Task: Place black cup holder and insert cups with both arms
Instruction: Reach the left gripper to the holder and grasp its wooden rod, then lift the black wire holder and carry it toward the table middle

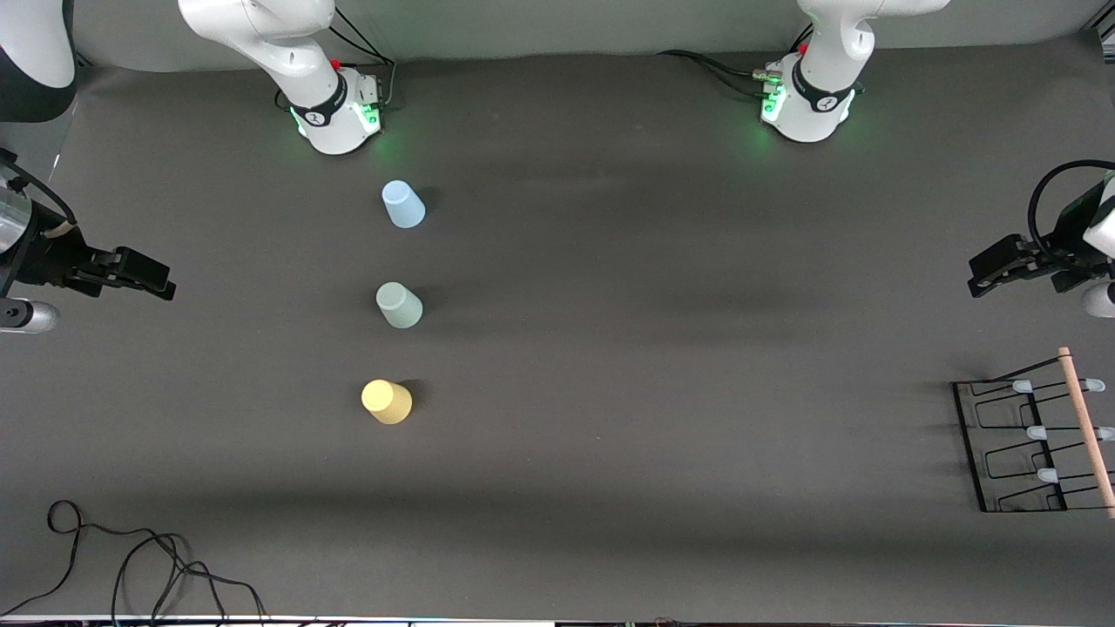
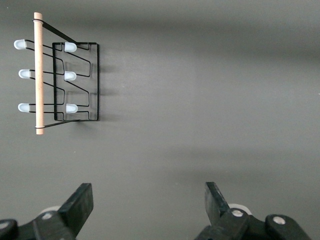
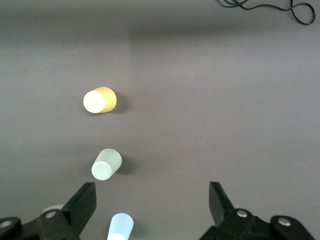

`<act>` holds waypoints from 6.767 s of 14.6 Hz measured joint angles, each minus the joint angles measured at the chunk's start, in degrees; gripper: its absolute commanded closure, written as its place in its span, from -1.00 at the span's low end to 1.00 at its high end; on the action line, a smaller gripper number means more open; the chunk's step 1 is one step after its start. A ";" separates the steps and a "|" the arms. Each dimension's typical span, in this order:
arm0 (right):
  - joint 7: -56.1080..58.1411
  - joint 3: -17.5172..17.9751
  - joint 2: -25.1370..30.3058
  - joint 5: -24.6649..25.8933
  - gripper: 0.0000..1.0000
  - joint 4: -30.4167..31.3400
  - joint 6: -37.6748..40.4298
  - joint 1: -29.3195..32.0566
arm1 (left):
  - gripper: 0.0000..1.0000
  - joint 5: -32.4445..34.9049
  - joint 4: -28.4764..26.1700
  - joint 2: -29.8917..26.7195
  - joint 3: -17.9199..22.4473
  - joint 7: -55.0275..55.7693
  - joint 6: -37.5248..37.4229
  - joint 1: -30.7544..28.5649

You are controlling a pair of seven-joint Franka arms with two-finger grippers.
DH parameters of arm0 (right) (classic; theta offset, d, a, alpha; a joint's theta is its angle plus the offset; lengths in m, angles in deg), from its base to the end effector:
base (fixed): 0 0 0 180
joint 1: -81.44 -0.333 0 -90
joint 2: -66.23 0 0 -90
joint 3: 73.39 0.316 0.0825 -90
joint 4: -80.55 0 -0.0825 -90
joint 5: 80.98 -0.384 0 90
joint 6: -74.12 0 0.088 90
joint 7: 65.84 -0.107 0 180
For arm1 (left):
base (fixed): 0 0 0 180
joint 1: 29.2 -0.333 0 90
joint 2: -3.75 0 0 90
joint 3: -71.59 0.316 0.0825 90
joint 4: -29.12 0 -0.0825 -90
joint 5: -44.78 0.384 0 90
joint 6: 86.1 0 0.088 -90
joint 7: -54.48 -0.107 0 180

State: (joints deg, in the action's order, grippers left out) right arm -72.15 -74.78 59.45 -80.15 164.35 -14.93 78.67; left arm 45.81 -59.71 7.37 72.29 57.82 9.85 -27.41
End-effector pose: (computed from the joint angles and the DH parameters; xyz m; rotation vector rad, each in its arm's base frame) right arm 0.5890 0.0135 0.6064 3.1194 -0.1342 -0.0397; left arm 0.5838 -0.0096 0.6078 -3.1232 -0.0592 -0.0965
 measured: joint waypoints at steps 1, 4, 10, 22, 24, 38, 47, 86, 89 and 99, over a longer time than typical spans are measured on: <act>0.00 0.00 0.00 0.00 -1.00 0.00 0.22 0.00 | -0.99 0.01 -0.03 0.00 0.00 0.00 0.00 0.03; 0.00 -0.01 -0.03 0.00 -1.00 0.00 1.03 0.07 | -0.99 0.03 -0.03 0.00 0.00 0.00 0.02 0.04; 0.00 -0.23 -0.03 0.00 -1.00 0.00 1.24 0.21 | -0.99 0.06 -0.28 0.42 0.81 -2.68 0.13 -0.85; 0.00 -0.17 -0.04 0.00 -1.00 0.00 1.34 0.22 | -0.70 0.31 2.26 13.34 1.44 -13.14 11.92 -11.81; 0.00 -0.16 -0.04 0.00 -1.00 0.00 1.36 0.22 | -0.84 0.30 5.01 17.73 1.43 -15.29 12.79 -14.02; 0.00 -0.20 -0.08 0.00 -1.00 0.00 2.66 0.23 | -0.56 0.26 14.46 33.35 1.27 -19.73 21.63 -19.46; 0.00 -0.20 -0.08 0.00 -1.00 0.00 3.59 0.23 | -0.19 0.27 14.45 34.98 0.59 -22.69 21.63 -19.89; 0.75 -0.88 -0.08 0.00 -1.00 0.00 3.78 0.57 | 1.00 -5.56 13.80 27.46 -0.80 4.29 5.44 5.94; 0.83 -0.90 -0.08 0.00 -1.00 0.00 3.78 0.57 | 1.00 -7.46 10.42 25.16 -0.81 7.96 6.06 10.24; 0.95 -0.95 -0.08 0.00 -1.00 0.00 4.65 0.58 | 1.00 -7.66 5.73 24.75 -0.86 30.74 17.40 30.14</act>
State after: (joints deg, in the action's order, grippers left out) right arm -71.20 -75.73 59.37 -80.15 164.34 -10.28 79.25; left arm 38.15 -53.98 32.12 71.43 88.57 27.26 2.73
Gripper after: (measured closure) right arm 0.000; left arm 0.841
